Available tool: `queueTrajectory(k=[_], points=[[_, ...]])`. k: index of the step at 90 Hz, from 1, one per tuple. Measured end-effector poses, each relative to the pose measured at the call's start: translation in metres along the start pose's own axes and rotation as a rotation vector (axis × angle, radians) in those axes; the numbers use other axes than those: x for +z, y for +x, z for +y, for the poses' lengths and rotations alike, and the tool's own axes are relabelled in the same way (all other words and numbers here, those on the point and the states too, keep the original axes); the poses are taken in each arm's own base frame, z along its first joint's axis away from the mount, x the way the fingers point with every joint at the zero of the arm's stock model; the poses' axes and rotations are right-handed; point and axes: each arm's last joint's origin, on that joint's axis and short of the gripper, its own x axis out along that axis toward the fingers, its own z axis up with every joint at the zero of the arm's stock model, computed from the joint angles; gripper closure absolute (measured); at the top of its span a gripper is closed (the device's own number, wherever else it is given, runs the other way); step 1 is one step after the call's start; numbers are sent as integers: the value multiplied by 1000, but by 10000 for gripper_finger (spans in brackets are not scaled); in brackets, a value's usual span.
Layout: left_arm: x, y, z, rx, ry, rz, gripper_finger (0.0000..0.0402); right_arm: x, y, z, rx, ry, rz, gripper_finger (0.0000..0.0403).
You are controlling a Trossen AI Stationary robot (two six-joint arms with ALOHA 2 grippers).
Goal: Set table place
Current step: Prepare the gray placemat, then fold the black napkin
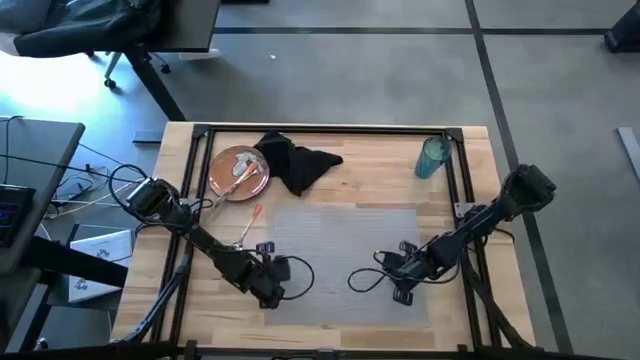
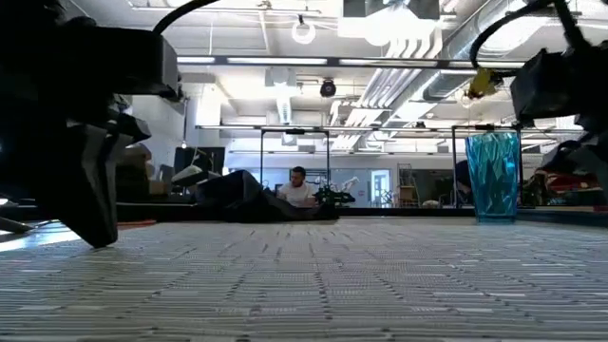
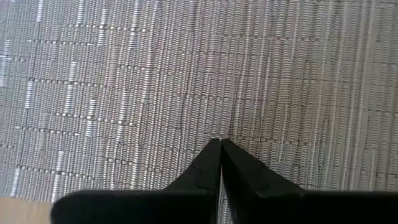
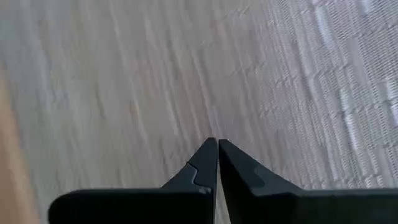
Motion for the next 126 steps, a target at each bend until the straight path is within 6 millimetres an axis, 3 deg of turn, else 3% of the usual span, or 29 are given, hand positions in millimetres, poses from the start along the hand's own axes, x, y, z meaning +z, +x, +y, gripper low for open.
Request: queueTrajectory(k=[19, 33, 51, 64, 76, 98, 108, 126], points=[[3, -12, 5, 7, 18, -19, 402, 2, -8, -4, 0, -2, 12, 403], [16, -49, 15, 35, 10, -97, 402, 24, -34, 1, 34, -105, -63, 403], [24, -92, 45, 171, -1, -258, 398, 59, -64, 7, 26, -343, -201, 403], [31, -100, 81, 268, -118, -251, 368, 78, -73, 9, -4, -527, -283, 403], [44, -82, 109, 319, -155, -195, 316, 91, -77, -4, -152, -461, -356, 401], [51, -8, 143, 349, -90, -115, 220, 81, -55, -46, -227, -166, -251, 347], [54, 16, 161, 373, -169, -118, 197, 68, -42, -62, -290, -107, -236, 306], [60, 40, 176, 380, -194, -145, 186, 53, -26, -75, -359, -103, -299, 252]])
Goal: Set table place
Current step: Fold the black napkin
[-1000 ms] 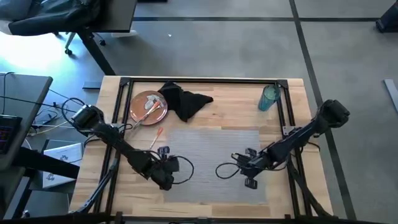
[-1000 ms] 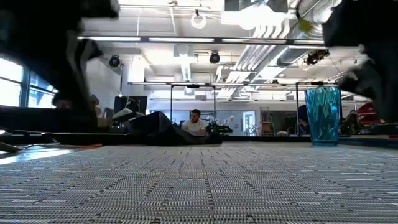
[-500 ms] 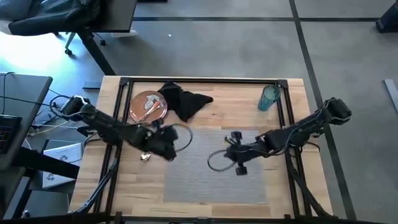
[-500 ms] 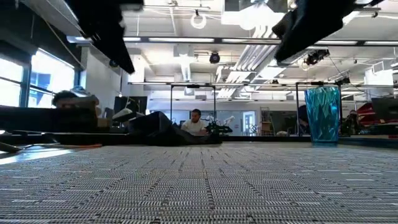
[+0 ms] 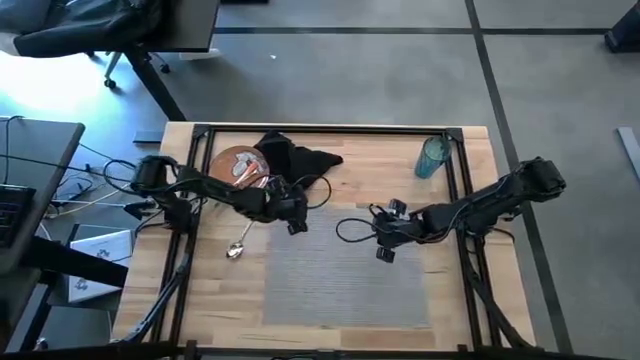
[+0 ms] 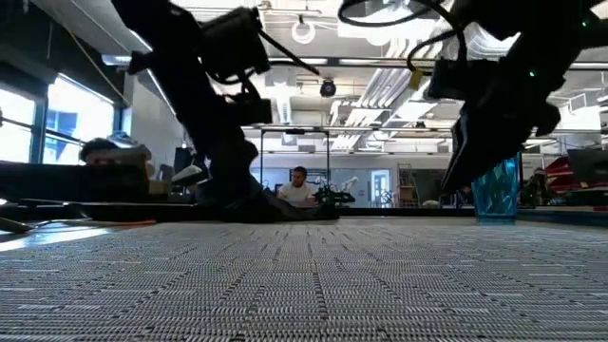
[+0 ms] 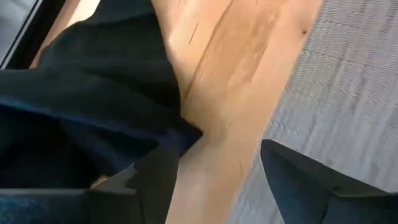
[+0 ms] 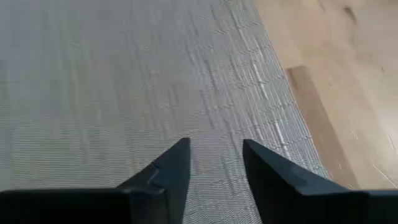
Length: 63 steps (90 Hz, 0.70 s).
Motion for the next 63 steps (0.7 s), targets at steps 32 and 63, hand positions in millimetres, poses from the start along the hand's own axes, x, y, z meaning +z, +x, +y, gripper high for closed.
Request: queueTrajectory(k=[32, 63], points=[[-4, 27, 3, 178, -12, -5, 218, -12, 7, -3, -15, 11, -41, 236], [42, -49, -12, 55, 79, -182, 398, 5, -5, -1, -32, -77, -68, 269]])
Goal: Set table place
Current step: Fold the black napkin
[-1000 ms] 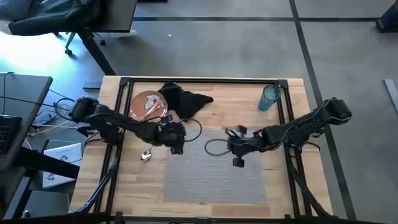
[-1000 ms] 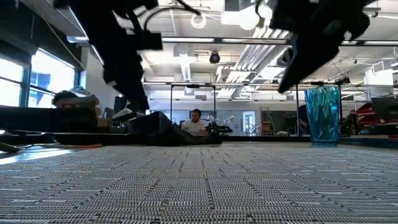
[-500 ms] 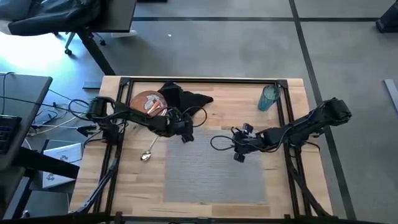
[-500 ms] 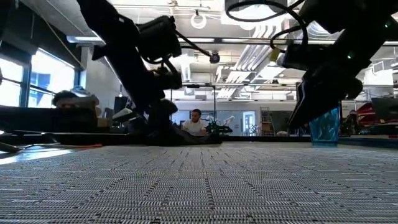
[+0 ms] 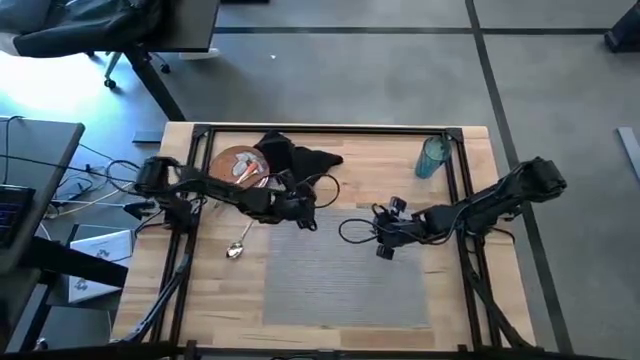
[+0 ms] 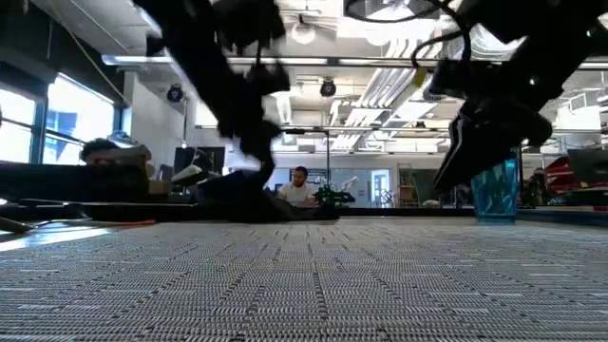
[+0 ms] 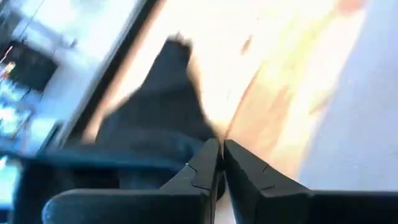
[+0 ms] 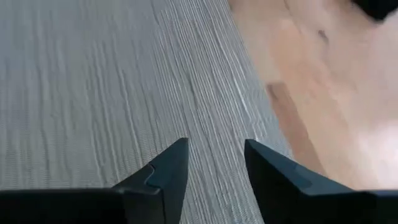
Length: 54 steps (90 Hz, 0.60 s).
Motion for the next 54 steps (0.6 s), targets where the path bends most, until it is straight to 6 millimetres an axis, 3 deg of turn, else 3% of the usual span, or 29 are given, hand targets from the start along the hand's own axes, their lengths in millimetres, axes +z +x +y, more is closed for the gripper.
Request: queueTrajectory(k=[12, 26, 38, 54], points=[[28, -67, 2, -142, -14, -108, 400, 19, -13, 2, 83, -48, -40, 272], [34, -128, 8, -269, -40, -219, 401, 32, -18, 5, 101, -108, -88, 272], [29, -158, 9, -334, -69, -267, 401, 36, -18, 6, 100, -113, -119, 272], [22, -176, 4, -343, -66, -299, 401, 36, -19, 6, 74, -160, -133, 272]])
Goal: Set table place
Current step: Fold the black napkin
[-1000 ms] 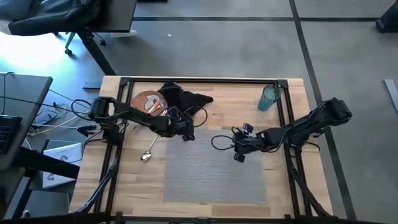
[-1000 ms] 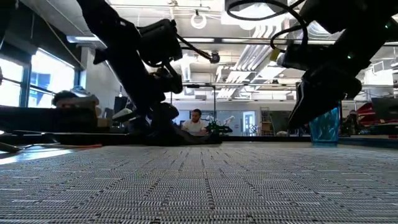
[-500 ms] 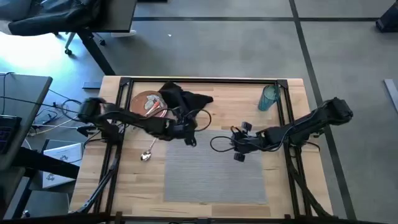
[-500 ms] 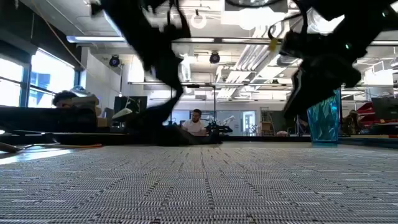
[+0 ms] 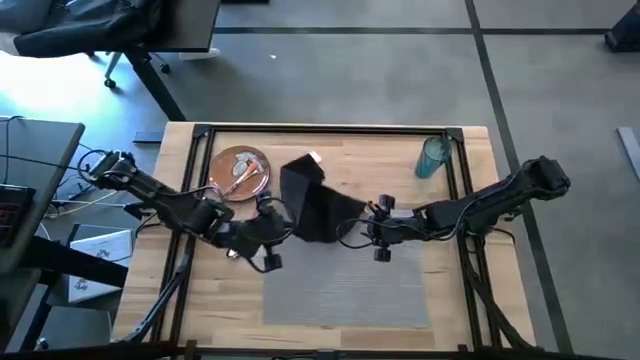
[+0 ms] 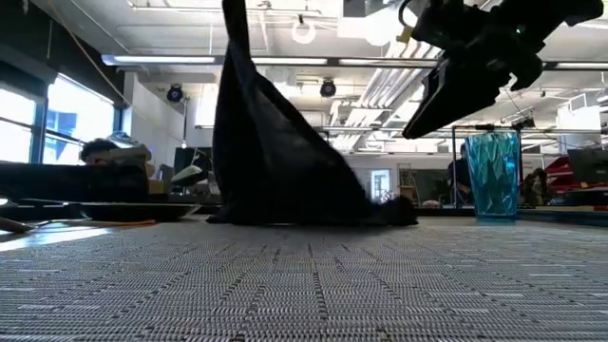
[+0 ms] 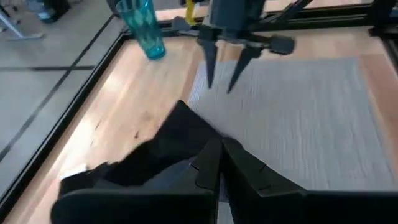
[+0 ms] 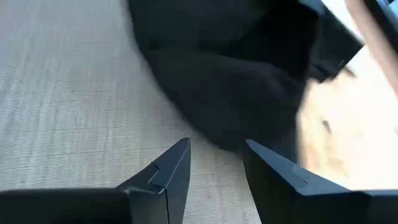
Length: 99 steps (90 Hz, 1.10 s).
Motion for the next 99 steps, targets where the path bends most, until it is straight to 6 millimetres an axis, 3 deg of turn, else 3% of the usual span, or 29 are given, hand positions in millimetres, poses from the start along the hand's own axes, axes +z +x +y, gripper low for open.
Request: queueTrajectory(k=[19, 37, 63, 75, 87, 99], points=[[-4, -2, -4, 14, -1, 0, 401, -10, 10, 9, 12, -122, 79, 245], [-4, -2, -4, 14, 1, 1, 402, -25, 38, 7, -191, -260, 183, 218], [-4, -2, -4, 13, 17, 1, 401, -33, 61, -11, -246, -181, 259, 220], [-4, -2, -4, 12, 26, -1, 401, -36, 76, -25, -247, -57, 274, 221], [-4, -2, -4, 9, 26, -2, 401, -41, 85, -37, -262, 13, 306, 259], [-4, -2, -4, 10, 33, 0, 401, -38, 87, -42, -250, 17, 285, 367]])
